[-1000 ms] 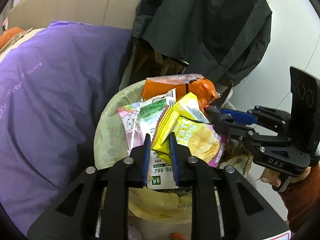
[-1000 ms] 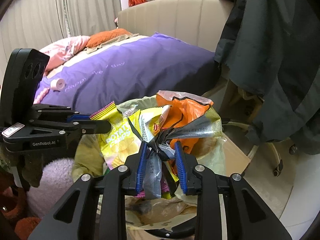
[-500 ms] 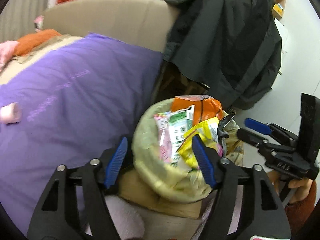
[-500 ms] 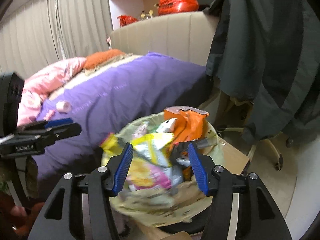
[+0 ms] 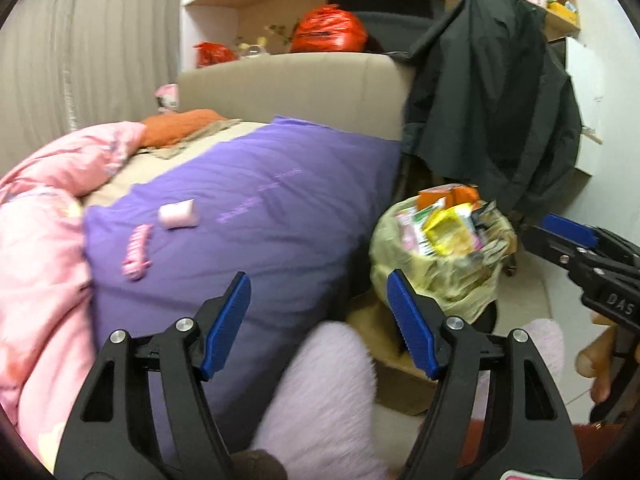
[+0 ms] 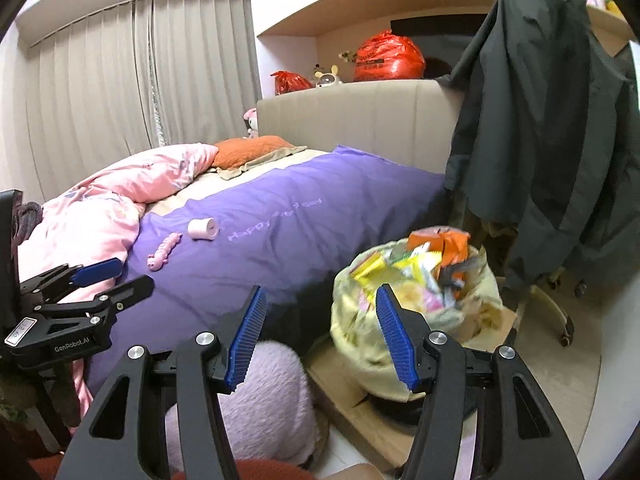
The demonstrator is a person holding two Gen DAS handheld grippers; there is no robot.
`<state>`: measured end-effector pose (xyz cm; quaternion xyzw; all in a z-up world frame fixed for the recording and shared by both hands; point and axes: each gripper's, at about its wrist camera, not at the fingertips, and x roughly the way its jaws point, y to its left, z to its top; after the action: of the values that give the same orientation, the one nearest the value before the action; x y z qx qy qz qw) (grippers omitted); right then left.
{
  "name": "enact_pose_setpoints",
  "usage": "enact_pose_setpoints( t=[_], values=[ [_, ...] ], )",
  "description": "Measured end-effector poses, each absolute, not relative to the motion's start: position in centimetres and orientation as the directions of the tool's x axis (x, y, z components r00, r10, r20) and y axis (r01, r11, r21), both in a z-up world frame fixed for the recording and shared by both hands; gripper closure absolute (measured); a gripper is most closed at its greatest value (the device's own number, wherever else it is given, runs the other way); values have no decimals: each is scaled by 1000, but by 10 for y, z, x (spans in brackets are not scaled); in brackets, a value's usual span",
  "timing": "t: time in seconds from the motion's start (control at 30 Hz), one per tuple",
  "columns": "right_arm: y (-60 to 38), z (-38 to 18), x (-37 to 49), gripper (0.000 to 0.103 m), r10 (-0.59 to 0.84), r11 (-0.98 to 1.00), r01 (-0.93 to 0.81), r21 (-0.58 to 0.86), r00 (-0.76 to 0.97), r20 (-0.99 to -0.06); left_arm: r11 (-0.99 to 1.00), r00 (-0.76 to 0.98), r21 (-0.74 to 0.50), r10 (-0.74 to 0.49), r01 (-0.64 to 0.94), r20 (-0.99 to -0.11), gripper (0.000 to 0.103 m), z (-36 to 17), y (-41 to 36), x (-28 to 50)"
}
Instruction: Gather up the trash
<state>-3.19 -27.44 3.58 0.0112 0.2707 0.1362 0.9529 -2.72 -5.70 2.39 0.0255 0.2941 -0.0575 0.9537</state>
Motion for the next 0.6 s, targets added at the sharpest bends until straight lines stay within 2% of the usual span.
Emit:
enact_pose_setpoints(
  t=[0.07, 0.37, 0.6],
  values=[
    [-268, 34, -41, 49, 248, 967, -244, 78, 816, -522, 995, 827, 25, -65, 95, -559, 36, 23, -49, -39],
    [-235, 32, -75, 49, 215, 967, -253, -3, 827, -520, 994, 852, -8, -102, 114, -513, 36, 34, -36, -68],
    [-236, 33, -77, 49, 210, 971, -239, 12, 827, -521, 994, 863, -5, -96, 107, -496, 36, 38, -33, -73]
  ],
)
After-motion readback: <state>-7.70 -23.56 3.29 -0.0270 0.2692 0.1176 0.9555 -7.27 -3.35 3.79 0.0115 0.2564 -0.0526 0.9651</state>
